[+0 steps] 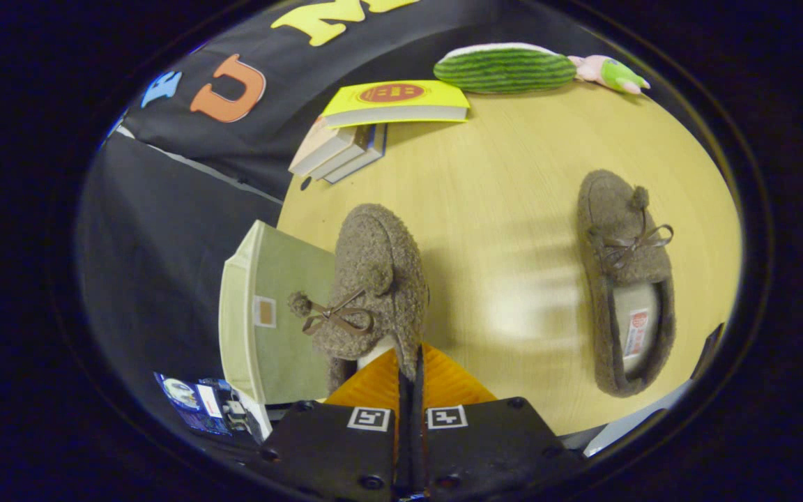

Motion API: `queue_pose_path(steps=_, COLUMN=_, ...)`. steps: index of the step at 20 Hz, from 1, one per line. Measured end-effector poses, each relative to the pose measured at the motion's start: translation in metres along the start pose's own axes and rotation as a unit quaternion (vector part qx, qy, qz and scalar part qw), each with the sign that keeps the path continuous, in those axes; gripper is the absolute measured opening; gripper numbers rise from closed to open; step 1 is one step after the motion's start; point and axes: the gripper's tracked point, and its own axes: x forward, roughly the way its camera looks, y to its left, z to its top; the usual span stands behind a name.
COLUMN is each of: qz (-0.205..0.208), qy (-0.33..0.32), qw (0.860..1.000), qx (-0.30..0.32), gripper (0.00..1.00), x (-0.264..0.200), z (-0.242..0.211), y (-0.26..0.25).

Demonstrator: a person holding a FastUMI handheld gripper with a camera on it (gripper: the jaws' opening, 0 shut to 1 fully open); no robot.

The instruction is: Open the storage box then place both shoes into the box .Put the left shoe in first, then the right shoe, with the right side of both shoes facing outward in a uniform manner.

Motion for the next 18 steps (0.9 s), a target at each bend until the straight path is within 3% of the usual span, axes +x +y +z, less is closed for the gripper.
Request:
queue_pose_path(steps=9, qz=0.030, qy=-0.031, qw=0.998, qx=-0.051, gripper=0.06, x=-0.052, z=-0.007, y=0.152)
queue_pose_path(steps=14, qz=0.039, qy=-0.032, qw=0.996, qx=-0.067, gripper=0.06, x=-0.047, z=-0.018, y=0.224)
queue_pose_path(steps=18, qz=0.053, qy=-0.040, qw=0.996, qx=-0.062, gripper=0.06, x=-0.017, z=-0.020, y=0.271)
